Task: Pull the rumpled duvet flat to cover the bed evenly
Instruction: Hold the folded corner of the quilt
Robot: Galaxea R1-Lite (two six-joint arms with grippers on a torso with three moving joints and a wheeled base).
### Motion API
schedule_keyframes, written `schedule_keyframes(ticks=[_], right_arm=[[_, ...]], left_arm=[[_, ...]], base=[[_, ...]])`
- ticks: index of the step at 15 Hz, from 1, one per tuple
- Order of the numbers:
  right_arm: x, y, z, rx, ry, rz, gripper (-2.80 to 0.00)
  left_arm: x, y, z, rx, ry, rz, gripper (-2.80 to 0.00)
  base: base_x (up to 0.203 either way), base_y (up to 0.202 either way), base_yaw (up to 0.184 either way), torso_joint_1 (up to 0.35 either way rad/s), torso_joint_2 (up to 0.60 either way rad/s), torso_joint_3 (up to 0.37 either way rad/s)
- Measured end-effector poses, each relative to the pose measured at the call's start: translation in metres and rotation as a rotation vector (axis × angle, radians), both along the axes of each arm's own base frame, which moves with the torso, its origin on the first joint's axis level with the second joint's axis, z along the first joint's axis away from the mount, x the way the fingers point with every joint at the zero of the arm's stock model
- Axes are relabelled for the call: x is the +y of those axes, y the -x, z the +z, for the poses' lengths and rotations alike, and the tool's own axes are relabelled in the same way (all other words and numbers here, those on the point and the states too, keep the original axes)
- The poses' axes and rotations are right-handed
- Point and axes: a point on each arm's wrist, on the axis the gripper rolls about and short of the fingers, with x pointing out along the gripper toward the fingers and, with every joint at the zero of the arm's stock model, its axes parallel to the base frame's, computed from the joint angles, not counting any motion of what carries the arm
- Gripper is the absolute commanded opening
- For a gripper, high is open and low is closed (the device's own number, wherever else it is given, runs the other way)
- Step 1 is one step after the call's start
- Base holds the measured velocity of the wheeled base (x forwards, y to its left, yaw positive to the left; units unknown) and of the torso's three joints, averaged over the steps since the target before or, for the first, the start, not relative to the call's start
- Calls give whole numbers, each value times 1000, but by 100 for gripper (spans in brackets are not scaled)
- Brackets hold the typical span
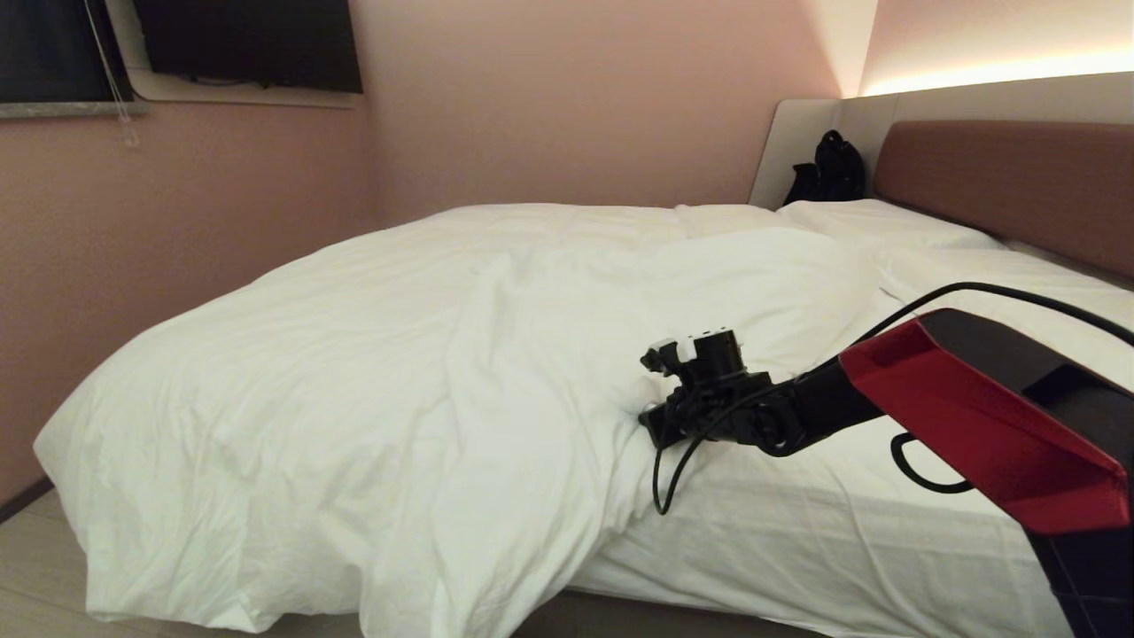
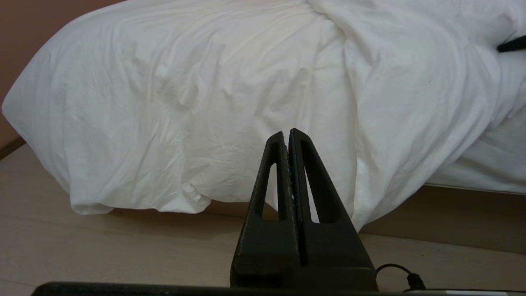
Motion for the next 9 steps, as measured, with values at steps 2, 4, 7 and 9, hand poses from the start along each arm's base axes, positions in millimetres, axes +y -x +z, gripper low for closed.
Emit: schedule_keyframes(ticks=[2, 4, 7, 9], right_arm=[[-4, 9, 16, -10, -15, -7, -280], [-10, 24, 29, -8, -22, -12, -280], [-25, 42, 38, 13, -18, -28, -280], [-40, 53, 38, 40, -12, -49, -280]], left_arm=[[0, 0, 0, 0, 0, 0, -280], [0, 0, 0, 0, 0, 0, -280], [0, 0, 0, 0, 0, 0, -280], [0, 0, 0, 0, 0, 0, -280]], base=[[0, 0, 0, 0, 0, 0], [0, 0, 0, 0, 0, 0], [0, 0, 0, 0, 0, 0], [0, 0, 0, 0, 0, 0]])
